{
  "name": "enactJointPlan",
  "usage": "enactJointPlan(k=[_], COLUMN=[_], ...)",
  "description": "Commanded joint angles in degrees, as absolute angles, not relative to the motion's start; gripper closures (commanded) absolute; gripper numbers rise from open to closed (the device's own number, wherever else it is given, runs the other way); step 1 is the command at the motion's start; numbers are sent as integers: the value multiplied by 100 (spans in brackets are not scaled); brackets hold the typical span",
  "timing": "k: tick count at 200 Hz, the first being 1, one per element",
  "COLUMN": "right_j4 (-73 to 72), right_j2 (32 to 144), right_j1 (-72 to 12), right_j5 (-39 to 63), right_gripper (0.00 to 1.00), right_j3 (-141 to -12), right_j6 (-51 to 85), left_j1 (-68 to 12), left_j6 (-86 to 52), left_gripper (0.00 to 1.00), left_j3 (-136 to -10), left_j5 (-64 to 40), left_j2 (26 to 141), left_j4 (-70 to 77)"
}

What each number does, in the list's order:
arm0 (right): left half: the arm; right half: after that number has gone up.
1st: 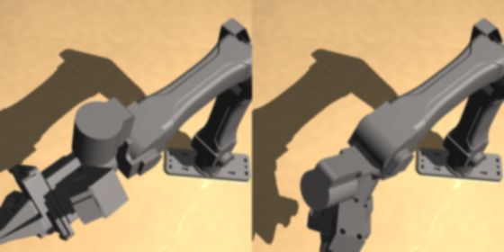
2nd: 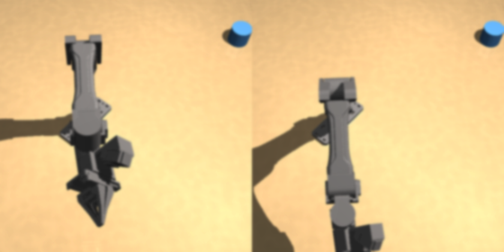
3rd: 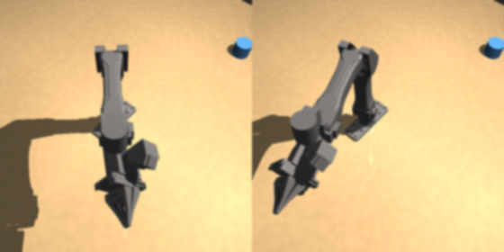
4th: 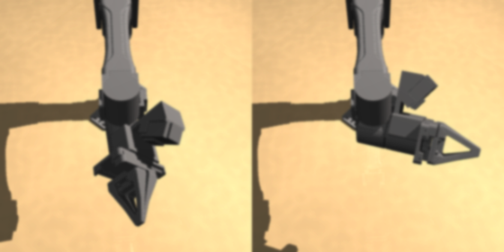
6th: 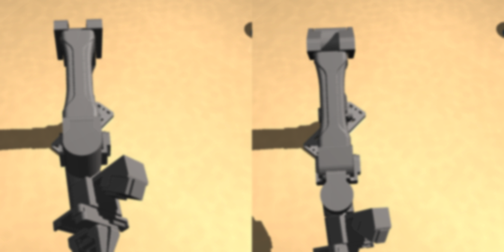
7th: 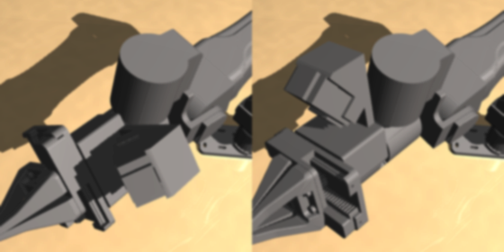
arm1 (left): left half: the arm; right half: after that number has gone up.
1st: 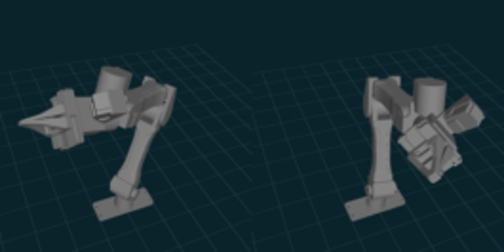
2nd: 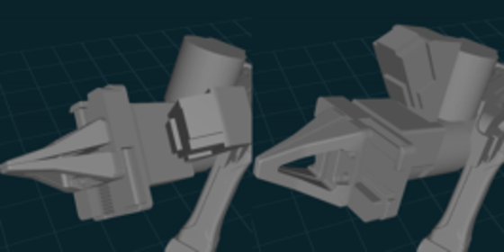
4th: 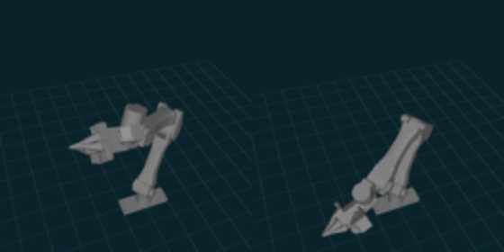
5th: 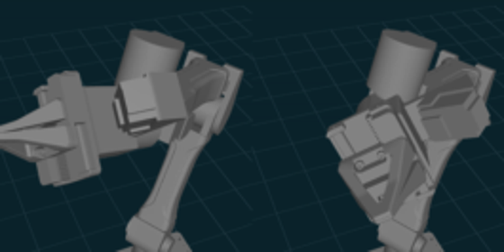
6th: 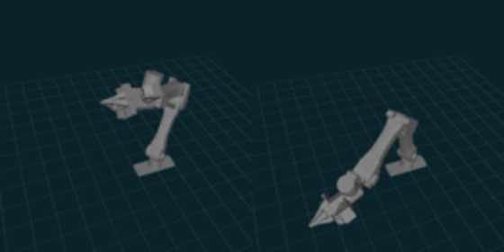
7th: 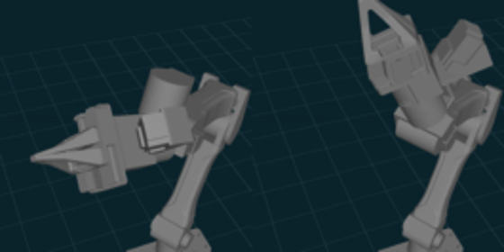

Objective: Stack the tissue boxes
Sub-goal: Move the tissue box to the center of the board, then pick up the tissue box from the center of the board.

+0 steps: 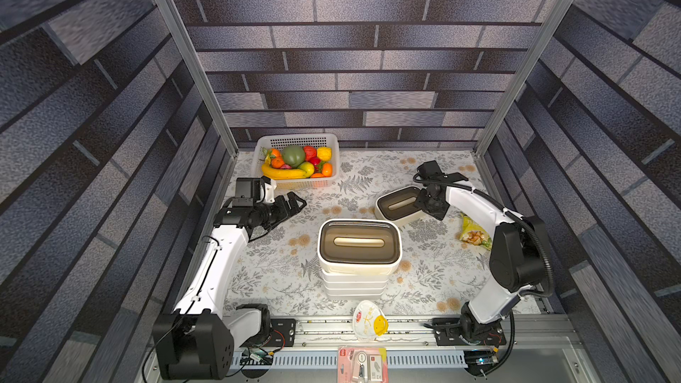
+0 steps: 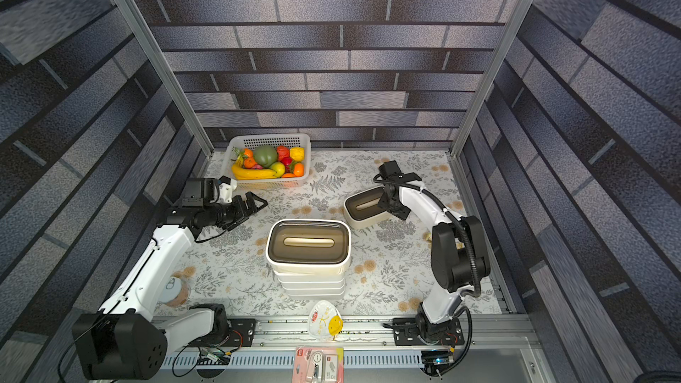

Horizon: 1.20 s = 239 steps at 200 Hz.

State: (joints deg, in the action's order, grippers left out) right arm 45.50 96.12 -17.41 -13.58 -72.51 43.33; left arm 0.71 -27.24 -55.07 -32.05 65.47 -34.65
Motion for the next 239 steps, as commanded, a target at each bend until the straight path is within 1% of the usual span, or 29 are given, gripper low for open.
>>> enactJointPlan(k=[1,18,35,50,67,87,106,119,141,154,176,200,225,228,239], right_j4=[3848,3450,3484,3537,2908,2551,2692,3409,4355,5049,5572,5397,5396,5396,5428], right_j2=[9018,8821,8890,9050,9028,9007,9168,9278,9348,9442,9608,9670,9827,9856,9960], right_j1=[-1801,-1801,-1795,-1802,-1772,-1650,-1567,-1299,-911,-846,-847,-930,-1134,-1160,-1244], right_j5=[-1318,-898,-423,-513,-448,527,745,1311,2141,2382,2197,2043,1725,1683,1627], right_gripper=[38,37,36,35,34,34,35,36,36,35,33,33,33,33,33], right_j3=[-7017,-7211,-7681,-8031,-7710,-7165,-7045,-7320,-7927,-8317,-8495,-8198,-8226,-8233,-8284], right_j6=[3734,2373,857,-531,-2319,-4969,-6853,-7850,-8713,-9162,-9683,-9965,-10046,-10055,-10051], left_j1=[145,200,241,317,457,633,770,846,937,971,982,984,978,981,980], left_j6=[-2610,-2597,-2534,-2480,-2453,-2443,-2372,-2284,-2180,-2162,-2230,-2238,-2447,-2504,-2628], left_gripper=[0,0,0,0,0,0,0,0,0,0,0,0,0,0,0], left_j3=[-5389,-5379,-5385,-5361,-5322,-5267,-5320,-5385,-5377,-5307,-5162,-5124,-5019,-5000,-4945], left_j5=[-3374,-3448,-3463,-3467,-3543,-3707,-3835,-3872,-3960,-4090,-4474,-4826,-5098,-5248,-5267], left_j2=[6334,6257,6087,5908,5713,5548,5455,5399,5285,5252,5180,5107,5279,5317,5446], left_j4=[-3402,-3489,-3627,-3744,-3860,-3929,-4081,-4248,-4377,-4341,-4042,-3844,-3611,-3565,-3454])
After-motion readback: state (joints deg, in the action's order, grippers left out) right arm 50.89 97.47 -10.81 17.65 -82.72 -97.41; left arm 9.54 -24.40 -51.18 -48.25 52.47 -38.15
